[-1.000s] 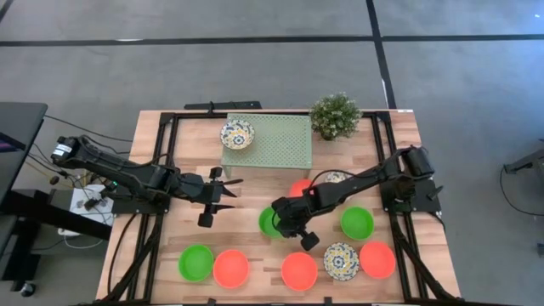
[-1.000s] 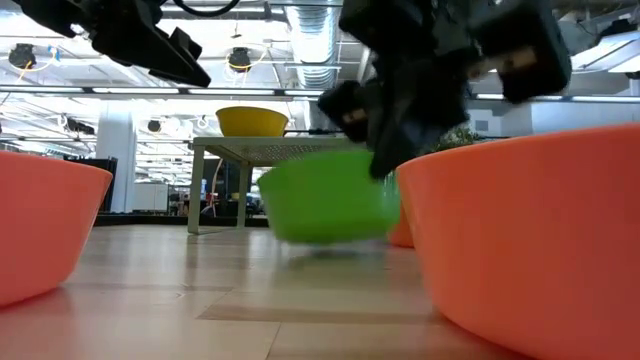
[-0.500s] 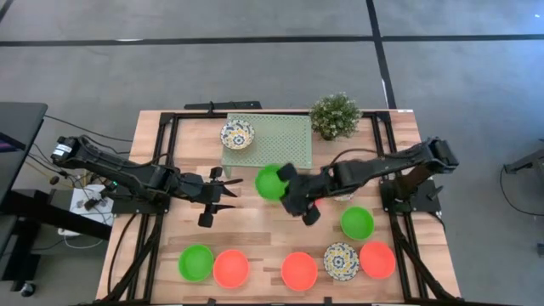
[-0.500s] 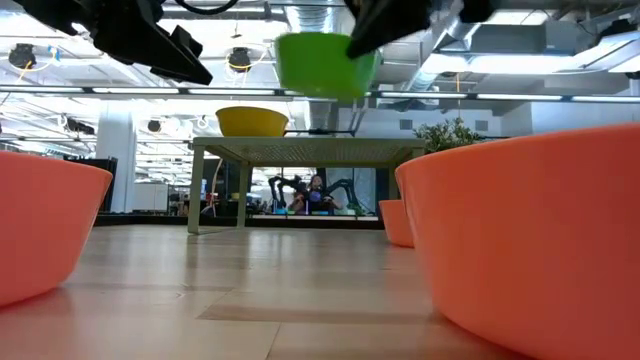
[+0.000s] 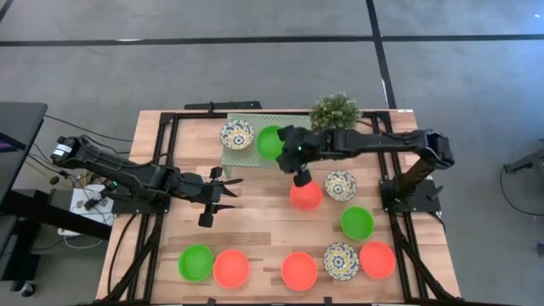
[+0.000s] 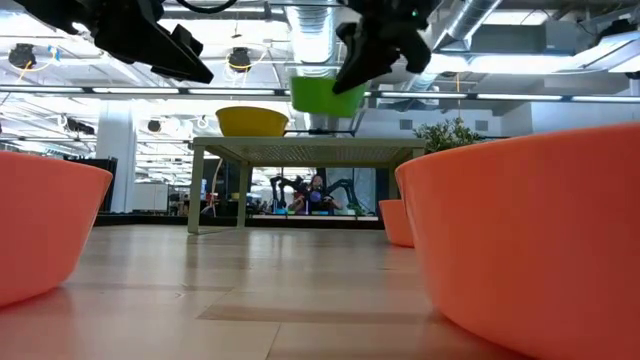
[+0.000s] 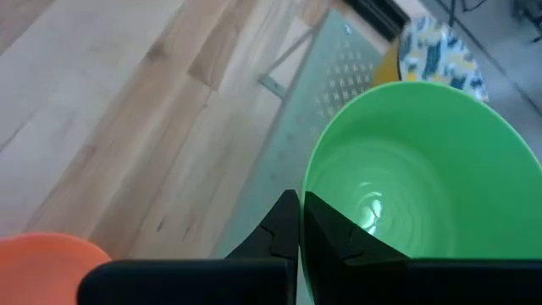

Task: Pick & Place Mini bowls
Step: Put the green bowl on the shelf

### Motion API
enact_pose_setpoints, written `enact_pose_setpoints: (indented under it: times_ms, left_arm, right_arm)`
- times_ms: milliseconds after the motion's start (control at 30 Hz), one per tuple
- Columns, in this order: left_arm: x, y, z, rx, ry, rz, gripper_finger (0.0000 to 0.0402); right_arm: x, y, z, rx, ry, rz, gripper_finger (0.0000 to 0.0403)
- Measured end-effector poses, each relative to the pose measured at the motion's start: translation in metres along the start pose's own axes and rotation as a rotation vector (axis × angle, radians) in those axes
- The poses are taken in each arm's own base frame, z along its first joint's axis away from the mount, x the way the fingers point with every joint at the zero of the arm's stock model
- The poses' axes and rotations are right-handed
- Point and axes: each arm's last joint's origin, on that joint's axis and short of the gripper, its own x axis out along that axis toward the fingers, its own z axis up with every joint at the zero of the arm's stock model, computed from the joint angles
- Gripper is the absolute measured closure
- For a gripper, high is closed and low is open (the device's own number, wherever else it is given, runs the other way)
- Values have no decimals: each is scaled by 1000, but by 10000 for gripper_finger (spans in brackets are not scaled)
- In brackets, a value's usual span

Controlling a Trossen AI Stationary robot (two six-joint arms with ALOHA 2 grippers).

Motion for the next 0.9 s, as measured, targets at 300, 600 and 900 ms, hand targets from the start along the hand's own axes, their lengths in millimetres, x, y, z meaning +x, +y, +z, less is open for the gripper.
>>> enact_pose_setpoints:
  times_ms: [300,600,900]
  left_arm:
    - [0,0,0,0,-2,0,248]
    - [0,0,1,-2,-13,1,248]
    - [0,0,2,-3,-17,1,248]
  right_arm:
    - [19,-25,-24,80,-52,72,401]
    - [22,-34,-33,106,-40,63,401]
    - [22,-35,-35,121,-31,67,396]
